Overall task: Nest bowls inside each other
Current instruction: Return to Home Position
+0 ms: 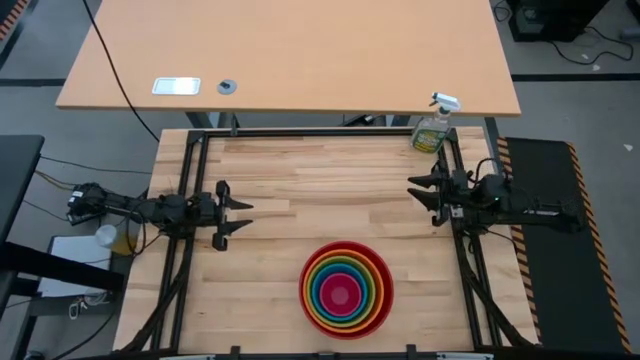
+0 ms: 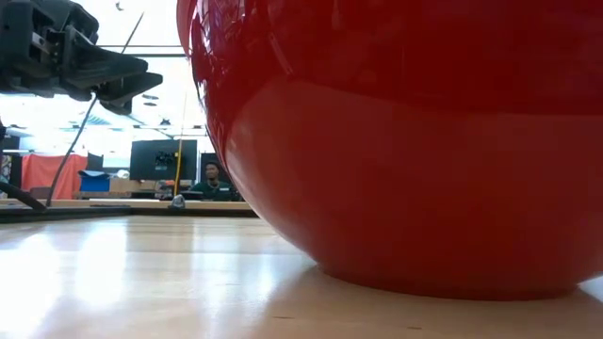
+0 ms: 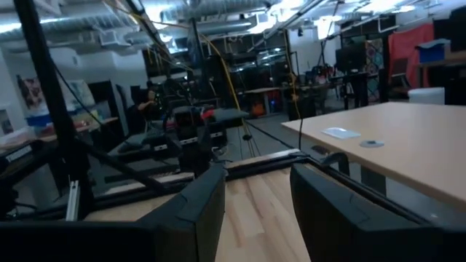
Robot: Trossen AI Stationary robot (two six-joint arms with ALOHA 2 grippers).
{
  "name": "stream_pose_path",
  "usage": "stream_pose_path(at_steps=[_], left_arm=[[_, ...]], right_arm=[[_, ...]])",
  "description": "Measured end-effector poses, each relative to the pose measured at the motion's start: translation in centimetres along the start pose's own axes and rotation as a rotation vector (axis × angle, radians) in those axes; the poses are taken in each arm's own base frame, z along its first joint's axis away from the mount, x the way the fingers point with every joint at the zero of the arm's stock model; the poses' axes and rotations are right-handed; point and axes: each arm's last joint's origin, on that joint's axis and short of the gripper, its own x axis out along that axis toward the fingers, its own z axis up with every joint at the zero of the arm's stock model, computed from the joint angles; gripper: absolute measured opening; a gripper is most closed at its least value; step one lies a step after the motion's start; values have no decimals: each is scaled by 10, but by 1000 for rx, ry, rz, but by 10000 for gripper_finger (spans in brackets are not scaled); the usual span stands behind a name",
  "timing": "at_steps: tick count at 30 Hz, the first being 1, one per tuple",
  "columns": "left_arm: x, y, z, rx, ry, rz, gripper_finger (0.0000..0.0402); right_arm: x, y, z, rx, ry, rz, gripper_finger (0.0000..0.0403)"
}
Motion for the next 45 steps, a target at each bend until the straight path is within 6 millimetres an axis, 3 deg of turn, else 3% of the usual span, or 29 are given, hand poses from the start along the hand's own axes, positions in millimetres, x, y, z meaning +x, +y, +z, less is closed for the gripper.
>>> stream_pose_path(at_steps=[15,30,36,42,45], left_arm=[[0,0,-2,1,3,0,192],[-8,4,-4,-40,8,55,192],[-10,3,-1,-70,-22,8,192],[-10,2,-5,-135,11,-25,192],[-10,0,-4,-134,5,-92,192]], right_arm=[[2,-7,-44,140,24,20,164],[-4,-8,-52,195,107,15,152],[-6,-9,-51,202,51,-21,149],[-5,0,-50,296,78,145,152],[-5,1,-49,325,60,140,150]])
